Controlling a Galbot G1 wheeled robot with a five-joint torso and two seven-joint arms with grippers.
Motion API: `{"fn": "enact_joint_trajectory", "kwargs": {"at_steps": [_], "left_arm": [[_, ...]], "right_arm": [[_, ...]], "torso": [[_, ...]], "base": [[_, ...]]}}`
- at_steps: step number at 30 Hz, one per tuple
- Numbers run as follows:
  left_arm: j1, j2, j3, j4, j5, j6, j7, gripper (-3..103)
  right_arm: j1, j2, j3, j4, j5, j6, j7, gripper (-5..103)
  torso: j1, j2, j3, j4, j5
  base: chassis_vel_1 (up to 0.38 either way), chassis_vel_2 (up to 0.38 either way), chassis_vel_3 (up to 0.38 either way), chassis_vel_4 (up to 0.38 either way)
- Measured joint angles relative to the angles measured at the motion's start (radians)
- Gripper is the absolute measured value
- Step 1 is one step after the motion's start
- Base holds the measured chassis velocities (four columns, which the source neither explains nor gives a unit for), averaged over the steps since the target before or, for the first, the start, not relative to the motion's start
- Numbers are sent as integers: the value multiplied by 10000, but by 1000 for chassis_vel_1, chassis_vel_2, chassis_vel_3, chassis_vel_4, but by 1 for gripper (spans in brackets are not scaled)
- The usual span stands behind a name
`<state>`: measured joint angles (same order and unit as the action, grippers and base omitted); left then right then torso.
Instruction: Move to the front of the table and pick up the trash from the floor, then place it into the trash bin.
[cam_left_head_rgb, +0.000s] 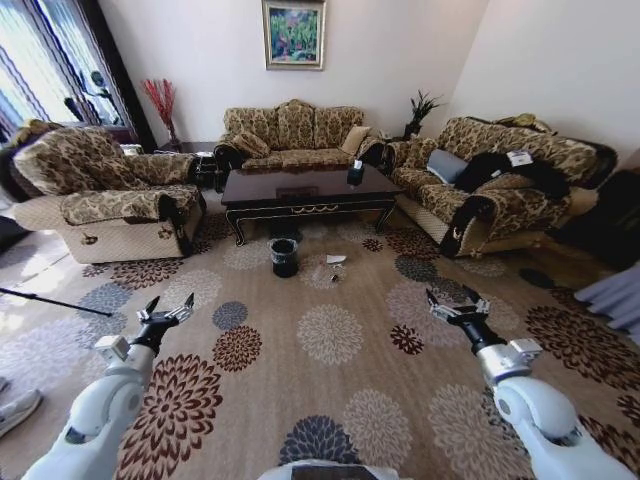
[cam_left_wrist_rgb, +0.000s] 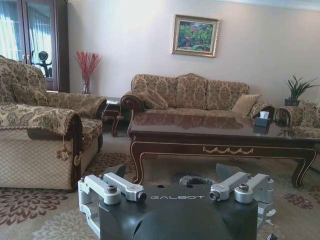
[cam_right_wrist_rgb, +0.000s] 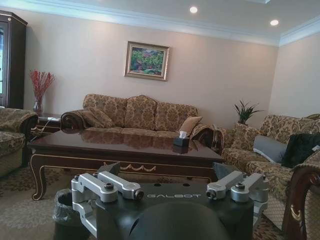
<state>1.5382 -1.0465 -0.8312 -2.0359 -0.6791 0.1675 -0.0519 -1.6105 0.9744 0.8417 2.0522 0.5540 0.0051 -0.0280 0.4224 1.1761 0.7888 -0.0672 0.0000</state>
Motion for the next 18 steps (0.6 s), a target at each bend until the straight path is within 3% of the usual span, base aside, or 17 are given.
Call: {"fn": "enact_joint_trajectory", "kwargs": {"at_steps": [18], "left_arm": [[232, -134, -162, -131, -94, 25, -413, 100]], "right_arm": [[-23, 124, -6, 180, -158, 165, 192, 100]], "torso": [[0, 1, 0, 0, 0]], "base": [[0, 0, 0, 0]]}}
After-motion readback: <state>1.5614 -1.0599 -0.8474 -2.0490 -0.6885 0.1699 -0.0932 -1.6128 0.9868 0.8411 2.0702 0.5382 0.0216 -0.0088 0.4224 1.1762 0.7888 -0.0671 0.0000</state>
